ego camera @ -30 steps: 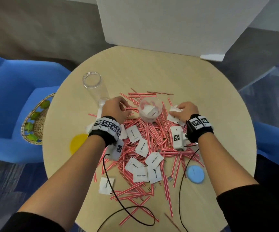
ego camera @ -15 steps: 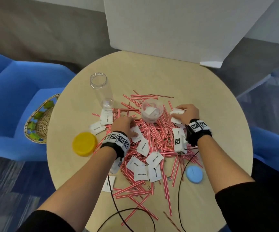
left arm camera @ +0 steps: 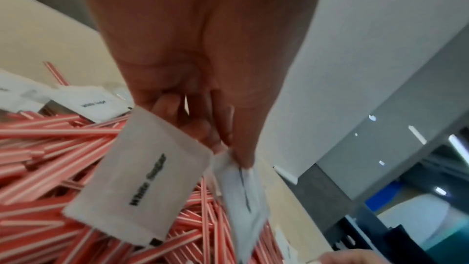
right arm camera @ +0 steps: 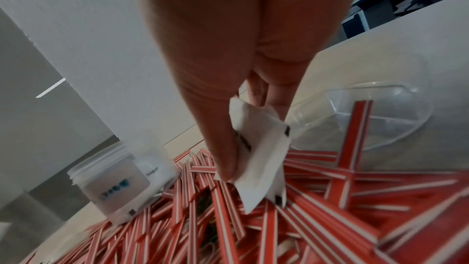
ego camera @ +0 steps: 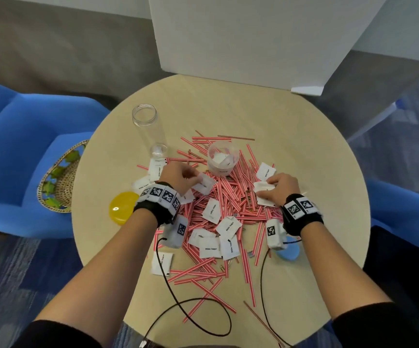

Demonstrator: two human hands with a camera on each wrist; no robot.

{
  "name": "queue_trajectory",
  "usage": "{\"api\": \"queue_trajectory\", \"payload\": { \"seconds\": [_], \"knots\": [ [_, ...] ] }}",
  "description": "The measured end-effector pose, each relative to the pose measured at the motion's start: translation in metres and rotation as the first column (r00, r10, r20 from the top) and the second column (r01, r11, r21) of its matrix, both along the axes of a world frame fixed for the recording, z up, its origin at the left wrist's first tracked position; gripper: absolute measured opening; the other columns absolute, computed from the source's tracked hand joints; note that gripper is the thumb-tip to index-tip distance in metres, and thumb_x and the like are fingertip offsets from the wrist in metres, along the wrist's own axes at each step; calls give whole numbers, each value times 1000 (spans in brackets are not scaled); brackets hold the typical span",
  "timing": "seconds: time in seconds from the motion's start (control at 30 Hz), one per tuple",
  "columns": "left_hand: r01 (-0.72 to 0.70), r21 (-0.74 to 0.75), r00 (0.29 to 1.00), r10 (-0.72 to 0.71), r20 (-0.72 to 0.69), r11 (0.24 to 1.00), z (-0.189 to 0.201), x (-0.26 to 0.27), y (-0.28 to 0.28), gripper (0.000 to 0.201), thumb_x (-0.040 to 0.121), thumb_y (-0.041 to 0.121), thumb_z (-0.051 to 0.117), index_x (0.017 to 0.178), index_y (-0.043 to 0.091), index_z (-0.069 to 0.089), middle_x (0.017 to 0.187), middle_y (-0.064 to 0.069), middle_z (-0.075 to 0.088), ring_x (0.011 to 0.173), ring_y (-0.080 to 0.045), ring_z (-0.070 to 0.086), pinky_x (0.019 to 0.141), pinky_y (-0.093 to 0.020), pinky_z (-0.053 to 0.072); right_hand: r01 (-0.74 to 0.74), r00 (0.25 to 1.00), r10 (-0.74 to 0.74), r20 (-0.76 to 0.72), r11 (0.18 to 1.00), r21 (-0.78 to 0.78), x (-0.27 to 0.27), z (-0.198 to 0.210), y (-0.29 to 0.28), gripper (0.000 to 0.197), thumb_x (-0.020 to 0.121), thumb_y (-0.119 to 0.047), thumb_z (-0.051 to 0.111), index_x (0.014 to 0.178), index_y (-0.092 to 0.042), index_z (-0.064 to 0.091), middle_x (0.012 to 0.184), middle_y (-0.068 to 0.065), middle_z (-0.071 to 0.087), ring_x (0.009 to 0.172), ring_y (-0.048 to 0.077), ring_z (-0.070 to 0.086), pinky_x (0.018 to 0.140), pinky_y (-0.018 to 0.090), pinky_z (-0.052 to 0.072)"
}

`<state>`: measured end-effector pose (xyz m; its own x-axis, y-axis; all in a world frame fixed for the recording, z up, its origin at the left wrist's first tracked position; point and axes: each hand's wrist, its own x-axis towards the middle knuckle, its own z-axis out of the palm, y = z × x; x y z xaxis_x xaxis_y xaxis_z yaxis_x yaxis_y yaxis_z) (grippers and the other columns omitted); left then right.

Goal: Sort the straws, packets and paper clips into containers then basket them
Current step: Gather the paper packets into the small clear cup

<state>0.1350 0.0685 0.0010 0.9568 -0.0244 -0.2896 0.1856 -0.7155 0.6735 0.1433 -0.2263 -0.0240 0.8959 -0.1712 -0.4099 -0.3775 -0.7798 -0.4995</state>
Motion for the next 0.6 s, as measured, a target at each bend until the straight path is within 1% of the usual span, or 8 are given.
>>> {"api": "queue_trajectory", "payload": {
  "seconds": [0.07, 0.1, 0.13, 0.23, 0.33, 0.43, 0.5, 0.6],
  "knots": [
    [96, -79, 989, -104, -103, 992, 8, -6, -3, 14, 85, 31, 73, 85, 17, 74, 77, 3, 71, 69, -7, 63, 65, -18, 50, -2, 1000, 2, 1, 1000, -5, -2, 1, 2, 55, 70, -20, 89, 118, -2, 68, 121, 14, 66, 108, 26, 62, 90, 25, 46],
    [148, -67, 975, -157, -155, 987, 7, -9, -7, 15, 85, 32, 72, 84, 17, 74, 78, 1, 72, 70, -9, 64, 66, -20, 53, -15, 1000, 15, -15, 1000, -12, -3, 1, 2, 56, 70, -20, 88, 120, -2, 67, 122, 14, 66, 109, 26, 63, 92, 27, 47],
    [190, -28, 963, -192, -189, 981, 4, -12, -12, 15, 85, 32, 72, 84, 17, 72, 78, 1, 71, 71, -10, 64, 66, -21, 53, -31, 999, 30, -26, 999, -16, -4, 0, 1, 57, 71, -21, 88, 121, -3, 67, 122, 14, 66, 108, 26, 63, 92, 27, 48],
    [252, 113, 953, -226, -199, 961, -9, -20, -25, 13, 87, 32, 69, 80, 21, 67, 74, 8, 63, 70, -7, 60, 60, -15, 45, -46, 999, 46, -12, 998, -31, -8, 2, 0, 56, 70, -26, 88, 119, -6, 69, 117, 11, 69, 97, 22, 63, 89, 27, 49],
    [277, 163, 949, -243, -200, 947, -18, -26, -33, 18, 84, 38, 73, 85, 21, 68, 79, 7, 66, 77, -11, 63, 66, -19, 51, -36, 999, 37, 18, 998, -50, -11, 3, -4, 49, 69, -31, 88, 111, -10, 73, 106, 8, 72, 88, 19, 64, 89, 34, 54],
    [277, 213, 950, -235, -205, 937, -19, -28, -38, 34, 73, 44, 81, 90, 19, 65, 82, 6, 65, 78, -13, 62, 72, -26, 54, -24, 999, 25, 47, 999, -21, -11, 9, -4, 42, 69, -31, 88, 103, -10, 76, 98, 6, 73, 84, 21, 66, 83, 34, 56],
    [303, 253, 943, -251, -218, 919, -18, -29, -43, 42, 69, 40, 85, 96, 19, 63, 89, 4, 65, 83, -16, 62, 79, -30, 56, -32, 998, 32, 53, 999, 0, -10, 12, -1, 38, 71, -30, 87, 101, -9, 76, 93, 5, 72, 81, 20, 65, 77, 31, 54],
    [306, 250, 942, -255, -217, 919, -20, -30, -48, 44, 67, 33, 87, 101, 19, 63, 96, 2, 65, 90, -18, 62, 84, -34, 56, -35, 999, 35, 5, 996, 85, -8, 18, 4, 29, 83, -20, 78, 108, -6, 72, 73, 5, 73, 59, 16, 65, 60, 27, 53]
  ]
}}
